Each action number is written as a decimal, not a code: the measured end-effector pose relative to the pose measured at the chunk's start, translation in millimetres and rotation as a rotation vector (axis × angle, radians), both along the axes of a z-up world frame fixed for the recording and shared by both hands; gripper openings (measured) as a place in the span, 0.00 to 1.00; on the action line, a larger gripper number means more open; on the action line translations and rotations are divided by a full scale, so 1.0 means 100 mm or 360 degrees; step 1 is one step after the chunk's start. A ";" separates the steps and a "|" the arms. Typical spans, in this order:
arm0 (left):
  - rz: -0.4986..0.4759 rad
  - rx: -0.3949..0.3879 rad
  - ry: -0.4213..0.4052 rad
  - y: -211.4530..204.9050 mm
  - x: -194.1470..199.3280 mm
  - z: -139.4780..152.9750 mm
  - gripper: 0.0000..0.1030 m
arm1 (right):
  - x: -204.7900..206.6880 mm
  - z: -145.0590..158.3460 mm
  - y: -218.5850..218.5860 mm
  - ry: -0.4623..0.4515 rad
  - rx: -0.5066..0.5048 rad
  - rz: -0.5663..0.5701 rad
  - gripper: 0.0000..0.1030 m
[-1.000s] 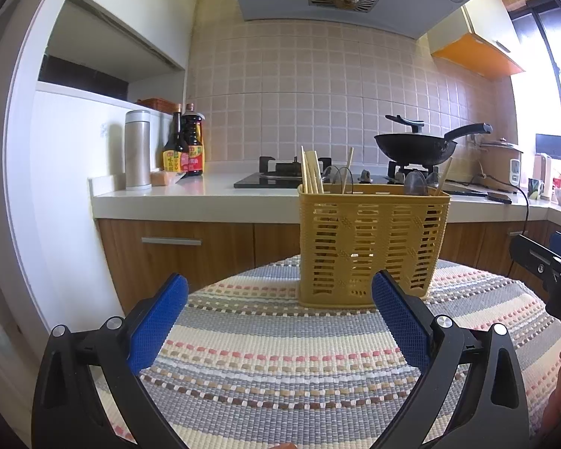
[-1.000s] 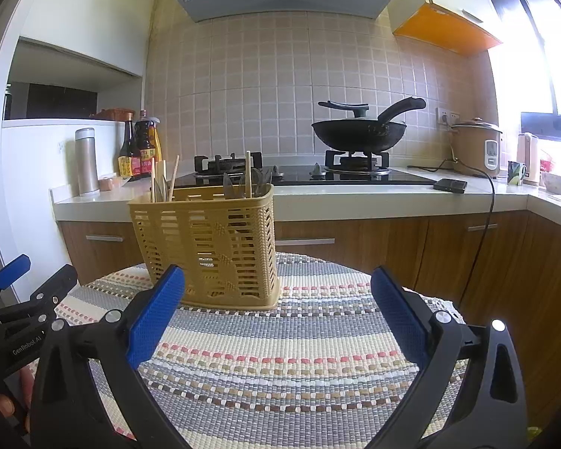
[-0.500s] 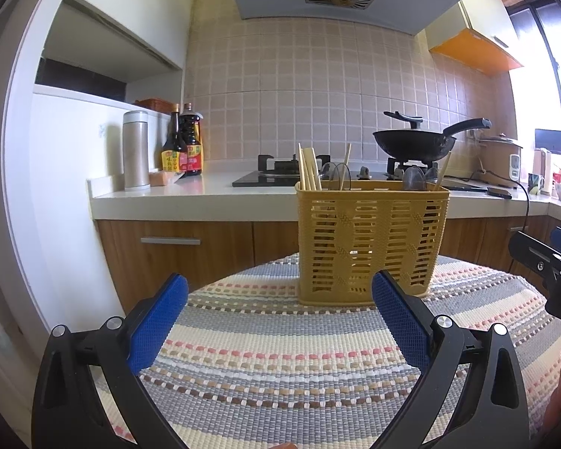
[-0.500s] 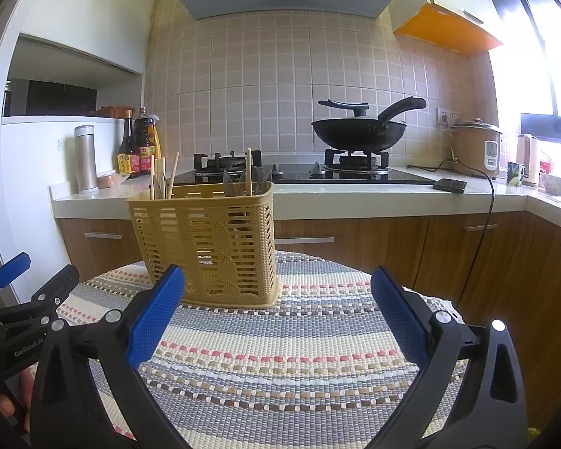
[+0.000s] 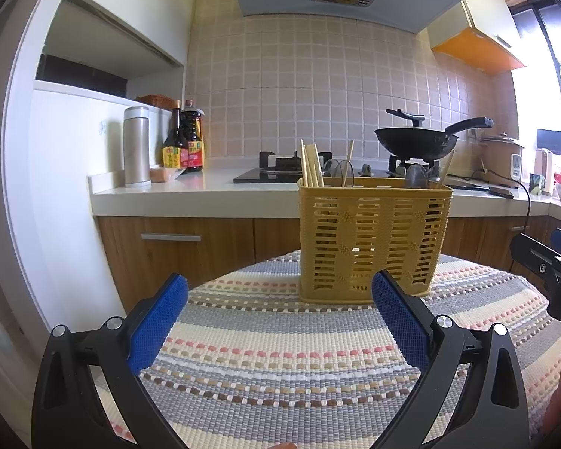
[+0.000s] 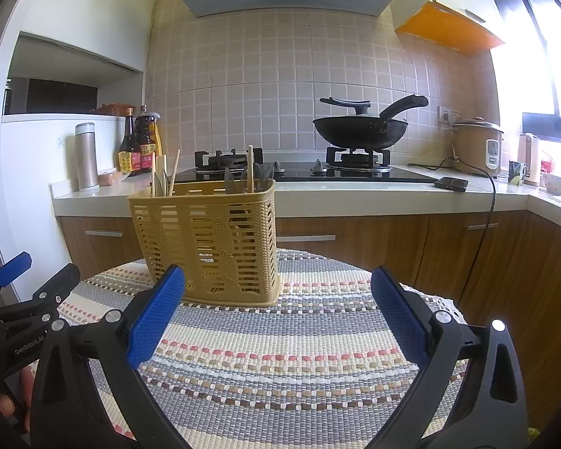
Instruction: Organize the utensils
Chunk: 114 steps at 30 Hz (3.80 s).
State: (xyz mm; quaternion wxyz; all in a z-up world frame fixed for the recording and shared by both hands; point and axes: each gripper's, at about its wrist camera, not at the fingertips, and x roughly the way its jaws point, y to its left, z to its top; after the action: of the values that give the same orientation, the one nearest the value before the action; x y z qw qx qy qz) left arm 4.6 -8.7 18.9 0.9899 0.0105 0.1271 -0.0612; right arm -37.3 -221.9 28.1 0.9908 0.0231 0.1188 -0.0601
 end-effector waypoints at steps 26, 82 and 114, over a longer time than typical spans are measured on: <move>0.0016 0.0013 0.0012 0.00 0.02 0.00 0.93 | 0.03 -0.01 -0.06 0.0023 0.0034 -0.0002 0.92; 0.0057 0.0056 0.0013 -0.01 0.03 -0.01 0.93 | 0.06 -0.03 -0.02 0.0051 0.0013 0.0016 0.92; -0.0007 -0.0044 0.0048 0.09 0.05 0.01 0.93 | 0.07 -0.05 0.01 0.0052 -0.0033 0.0024 0.92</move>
State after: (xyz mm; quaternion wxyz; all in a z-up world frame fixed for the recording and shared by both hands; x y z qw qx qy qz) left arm 9.2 0.4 19.7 0.9879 -0.0036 0.1410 -0.0652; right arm -30.3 -220.9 22.9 0.9894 0.0110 0.1344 -0.0543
